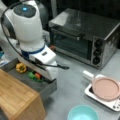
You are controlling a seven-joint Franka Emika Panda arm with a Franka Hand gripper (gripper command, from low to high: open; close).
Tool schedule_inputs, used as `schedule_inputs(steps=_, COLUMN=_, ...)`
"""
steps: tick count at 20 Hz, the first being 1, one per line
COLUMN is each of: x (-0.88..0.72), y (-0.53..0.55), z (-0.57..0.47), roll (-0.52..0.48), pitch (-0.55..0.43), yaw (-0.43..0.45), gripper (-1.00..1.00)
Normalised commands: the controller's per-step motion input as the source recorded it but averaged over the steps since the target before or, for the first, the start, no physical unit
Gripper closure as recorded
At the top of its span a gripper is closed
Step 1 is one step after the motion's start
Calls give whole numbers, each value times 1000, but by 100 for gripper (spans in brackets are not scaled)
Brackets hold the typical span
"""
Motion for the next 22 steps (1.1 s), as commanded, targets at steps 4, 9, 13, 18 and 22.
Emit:
schedule_inputs(steps=4, x=-155, y=-73, z=-114, roll=-31, pitch=-173, yaw=133, gripper=-100)
schedule_inputs(steps=9, x=-137, y=-57, z=-52, roll=-43, pitch=-154, yaw=142, gripper=-100)
schedule_inputs(steps=13, x=-136, y=-34, z=-12, roll=-48, pitch=-133, yaw=85, gripper=-100)
schedule_inputs(steps=18, x=-177, y=72, z=-14, roll=15, pitch=-188, yaw=-123, gripper=-100)
schedule_inputs(steps=22, x=-184, y=227, z=-79, roll=77, pitch=-235, yaw=-343, gripper=-100)
